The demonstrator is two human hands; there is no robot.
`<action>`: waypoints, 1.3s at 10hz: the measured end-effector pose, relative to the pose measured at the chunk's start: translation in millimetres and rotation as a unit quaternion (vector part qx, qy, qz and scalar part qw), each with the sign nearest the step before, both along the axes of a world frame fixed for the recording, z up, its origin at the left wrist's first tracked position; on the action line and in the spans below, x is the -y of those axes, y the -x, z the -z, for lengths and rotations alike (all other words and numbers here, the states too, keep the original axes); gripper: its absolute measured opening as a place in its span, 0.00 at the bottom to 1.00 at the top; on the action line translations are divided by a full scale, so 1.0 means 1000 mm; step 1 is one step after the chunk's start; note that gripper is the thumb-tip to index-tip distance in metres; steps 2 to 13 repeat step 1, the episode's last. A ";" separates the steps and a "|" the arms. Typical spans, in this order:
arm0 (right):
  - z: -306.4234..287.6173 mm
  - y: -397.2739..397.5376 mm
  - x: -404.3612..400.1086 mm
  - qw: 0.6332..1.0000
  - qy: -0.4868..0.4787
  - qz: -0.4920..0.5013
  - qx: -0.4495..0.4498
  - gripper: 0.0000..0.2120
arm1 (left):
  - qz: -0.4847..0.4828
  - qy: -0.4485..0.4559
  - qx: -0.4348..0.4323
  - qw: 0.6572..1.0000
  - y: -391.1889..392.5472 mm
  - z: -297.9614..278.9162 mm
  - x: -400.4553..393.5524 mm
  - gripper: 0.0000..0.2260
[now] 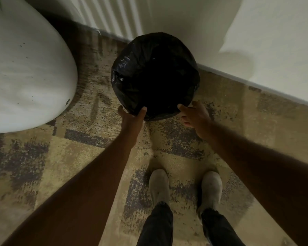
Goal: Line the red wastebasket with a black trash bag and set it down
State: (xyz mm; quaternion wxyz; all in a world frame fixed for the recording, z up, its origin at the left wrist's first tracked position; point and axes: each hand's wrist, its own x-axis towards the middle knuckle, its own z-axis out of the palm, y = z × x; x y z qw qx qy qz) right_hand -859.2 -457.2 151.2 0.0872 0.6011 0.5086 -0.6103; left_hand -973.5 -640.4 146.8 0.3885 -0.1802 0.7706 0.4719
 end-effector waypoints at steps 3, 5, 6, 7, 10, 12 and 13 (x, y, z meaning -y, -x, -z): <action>-0.013 -0.019 0.006 0.995 -0.068 -0.072 0.024 0.34 | 0.088 0.070 -0.060 0.992 -0.017 -0.019 0.009 0.43; -0.013 -0.019 0.006 0.995 -0.068 -0.072 0.024 0.34 | 0.088 0.070 -0.060 0.992 -0.017 -0.019 0.009 0.43; -0.013 -0.019 0.006 0.995 -0.068 -0.072 0.024 0.34 | 0.088 0.070 -0.060 0.992 -0.017 -0.019 0.009 0.43; -0.013 -0.019 0.006 0.995 -0.068 -0.072 0.024 0.34 | 0.088 0.070 -0.060 0.992 -0.017 -0.019 0.009 0.43; -0.013 -0.019 0.006 0.995 -0.068 -0.072 0.024 0.34 | 0.088 0.070 -0.060 0.992 -0.017 -0.019 0.009 0.43; -0.013 -0.019 0.006 0.995 -0.068 -0.072 0.024 0.34 | 0.088 0.070 -0.060 0.992 -0.017 -0.019 0.009 0.43; -0.013 -0.019 0.006 0.995 -0.068 -0.072 0.024 0.34 | 0.088 0.070 -0.060 0.992 -0.017 -0.019 0.009 0.43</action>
